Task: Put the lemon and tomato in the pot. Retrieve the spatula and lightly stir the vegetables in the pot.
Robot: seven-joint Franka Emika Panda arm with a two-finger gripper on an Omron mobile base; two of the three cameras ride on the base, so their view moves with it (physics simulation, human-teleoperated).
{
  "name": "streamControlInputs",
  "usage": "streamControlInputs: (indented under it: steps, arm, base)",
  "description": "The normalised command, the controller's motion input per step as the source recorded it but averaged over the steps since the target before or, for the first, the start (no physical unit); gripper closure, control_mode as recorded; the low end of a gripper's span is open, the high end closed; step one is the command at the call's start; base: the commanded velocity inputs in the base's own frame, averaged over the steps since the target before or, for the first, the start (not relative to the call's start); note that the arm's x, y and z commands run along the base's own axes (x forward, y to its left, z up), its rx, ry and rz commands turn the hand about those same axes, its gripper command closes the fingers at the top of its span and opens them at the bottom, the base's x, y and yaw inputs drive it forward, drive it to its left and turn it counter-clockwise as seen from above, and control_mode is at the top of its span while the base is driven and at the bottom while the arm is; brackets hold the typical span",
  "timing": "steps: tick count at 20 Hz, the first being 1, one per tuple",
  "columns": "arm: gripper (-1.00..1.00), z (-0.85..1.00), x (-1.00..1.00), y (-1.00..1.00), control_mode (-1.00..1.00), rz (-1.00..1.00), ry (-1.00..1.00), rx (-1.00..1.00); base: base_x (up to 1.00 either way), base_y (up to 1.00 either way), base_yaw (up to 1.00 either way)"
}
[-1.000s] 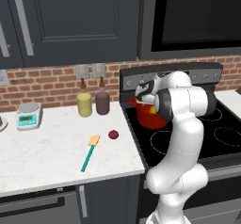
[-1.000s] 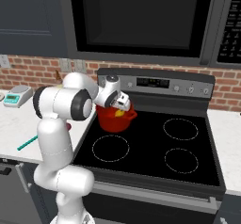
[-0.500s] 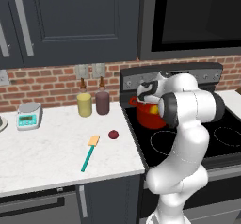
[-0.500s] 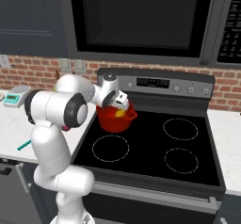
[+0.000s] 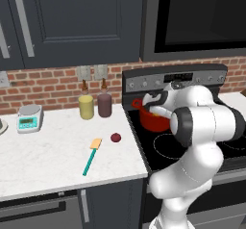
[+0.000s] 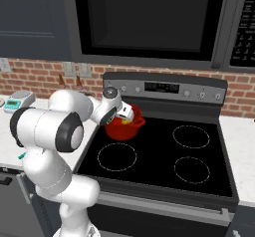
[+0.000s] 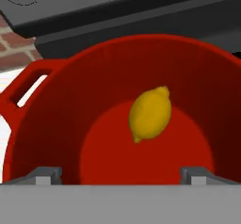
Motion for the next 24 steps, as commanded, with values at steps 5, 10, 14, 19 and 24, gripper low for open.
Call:
streamControlInputs:
  steps: [5,10,14,19,24]
  arm:
    - [-1.00,0.64,-0.01,0.00,-1.00,0.00,-0.17,0.00]
    - [-1.00,0.71,-0.05,0.00,-1.00,0.00,-0.09,0.00]
    - [-1.00,0.24,-0.55,0.07,-1.00,0.00,0.00,0.00]
    - [-1.00,0.00,-0.96,0.43,-1.00,0.00,0.00,0.00]
    - [-1.00,0.06,-0.81,0.91,-1.00,0.00,0.00,0.00]
  base:
    - [0.00,0.00,0.00]
    - [0.00,0.00,0.00]
    - [0.00,0.00,0.00]
    - [0.00,0.00,0.00]
    - [0.00,0.00,0.00]
